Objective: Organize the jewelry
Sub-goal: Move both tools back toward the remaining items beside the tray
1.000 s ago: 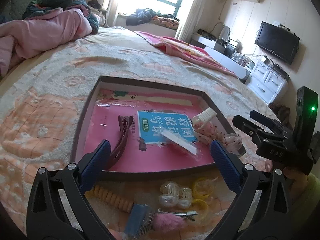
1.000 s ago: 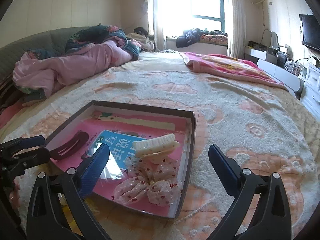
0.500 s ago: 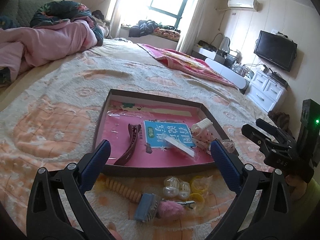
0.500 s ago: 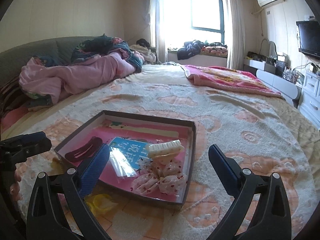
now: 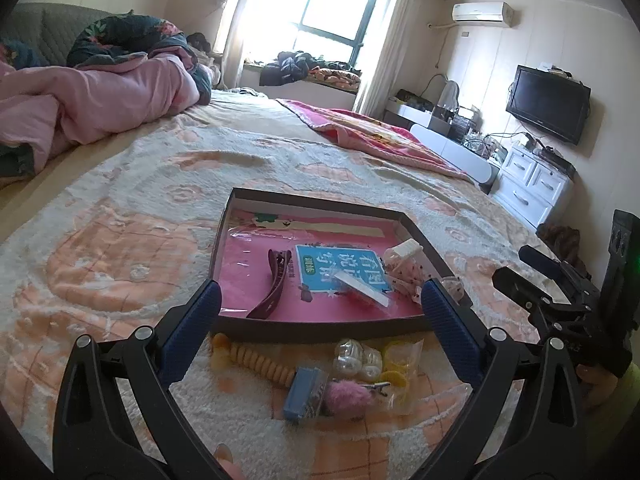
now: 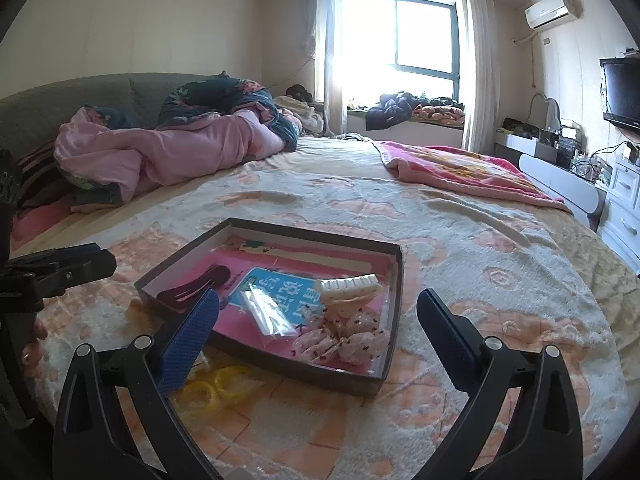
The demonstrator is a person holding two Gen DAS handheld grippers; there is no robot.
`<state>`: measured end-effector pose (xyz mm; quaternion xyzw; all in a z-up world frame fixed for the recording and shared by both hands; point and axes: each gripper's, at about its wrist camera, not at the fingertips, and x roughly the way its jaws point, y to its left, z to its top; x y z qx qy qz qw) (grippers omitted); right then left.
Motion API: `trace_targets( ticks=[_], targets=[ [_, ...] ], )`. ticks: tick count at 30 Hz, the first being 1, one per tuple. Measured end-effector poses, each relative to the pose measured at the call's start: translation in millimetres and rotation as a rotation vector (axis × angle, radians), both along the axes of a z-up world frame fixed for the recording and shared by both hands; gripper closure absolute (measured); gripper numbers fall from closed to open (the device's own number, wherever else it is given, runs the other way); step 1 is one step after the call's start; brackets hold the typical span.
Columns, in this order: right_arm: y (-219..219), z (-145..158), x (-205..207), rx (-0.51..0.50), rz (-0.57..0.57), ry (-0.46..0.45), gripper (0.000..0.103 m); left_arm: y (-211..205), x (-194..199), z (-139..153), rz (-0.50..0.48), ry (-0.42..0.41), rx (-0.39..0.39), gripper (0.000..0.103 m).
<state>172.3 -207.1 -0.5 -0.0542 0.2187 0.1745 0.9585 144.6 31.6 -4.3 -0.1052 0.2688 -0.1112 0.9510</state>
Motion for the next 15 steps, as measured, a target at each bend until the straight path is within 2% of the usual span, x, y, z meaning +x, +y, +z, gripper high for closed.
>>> trace_targets(
  ticks=[15],
  targets=[
    [26,-18,-26,-0.051,0.07,0.04,0.007,10,-18,-14,0.011,0.021,0.055,0.012]
  ],
)
